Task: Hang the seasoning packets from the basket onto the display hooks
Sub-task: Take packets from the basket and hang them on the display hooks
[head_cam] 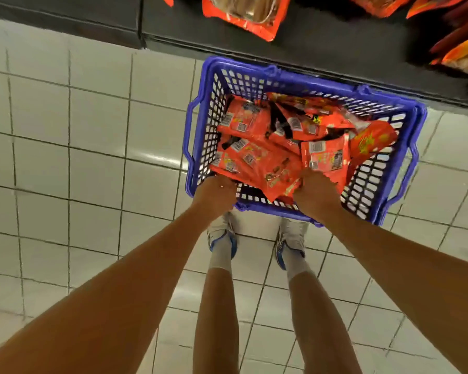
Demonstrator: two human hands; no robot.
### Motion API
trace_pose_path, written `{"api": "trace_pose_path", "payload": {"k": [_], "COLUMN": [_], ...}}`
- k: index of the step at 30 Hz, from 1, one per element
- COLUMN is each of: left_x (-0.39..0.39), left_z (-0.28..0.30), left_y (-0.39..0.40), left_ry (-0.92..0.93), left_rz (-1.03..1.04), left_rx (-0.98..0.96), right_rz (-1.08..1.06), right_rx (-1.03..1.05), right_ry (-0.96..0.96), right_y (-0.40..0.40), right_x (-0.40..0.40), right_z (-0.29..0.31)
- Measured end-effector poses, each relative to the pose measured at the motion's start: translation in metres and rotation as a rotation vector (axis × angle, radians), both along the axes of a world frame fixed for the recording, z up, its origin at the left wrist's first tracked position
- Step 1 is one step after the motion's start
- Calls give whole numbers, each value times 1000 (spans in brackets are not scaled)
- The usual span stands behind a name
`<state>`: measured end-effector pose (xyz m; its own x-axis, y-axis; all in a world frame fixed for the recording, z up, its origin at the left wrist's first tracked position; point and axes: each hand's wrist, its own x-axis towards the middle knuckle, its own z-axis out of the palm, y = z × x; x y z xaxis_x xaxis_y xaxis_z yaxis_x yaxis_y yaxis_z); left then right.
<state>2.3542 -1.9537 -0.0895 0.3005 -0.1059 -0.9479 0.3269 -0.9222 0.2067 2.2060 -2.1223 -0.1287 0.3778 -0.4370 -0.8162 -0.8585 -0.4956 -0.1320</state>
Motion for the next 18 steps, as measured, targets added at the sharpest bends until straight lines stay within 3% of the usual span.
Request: {"api": "trace_pose_path", "payload": {"k": [4,7,14,18], "left_x": [1,1,0,0], "left_z": [-23,-31,-33,-33], "left_y": [3,4,-6,-4], "left_ry": [-29,-73,-105,-231], "left_rz": [8,-38,-156,-326], "left_rx": [9,-12,-38,-129], "right_rz": [459,626,666,525], "right_rx": [-123,-149,-99,21], "right_ry": [-3,-36,-91,-423], "right_y": [0,-2,-14,-6], "right_x": [5,7,2,9], "right_z": [-41,-56,-59,-41]}}
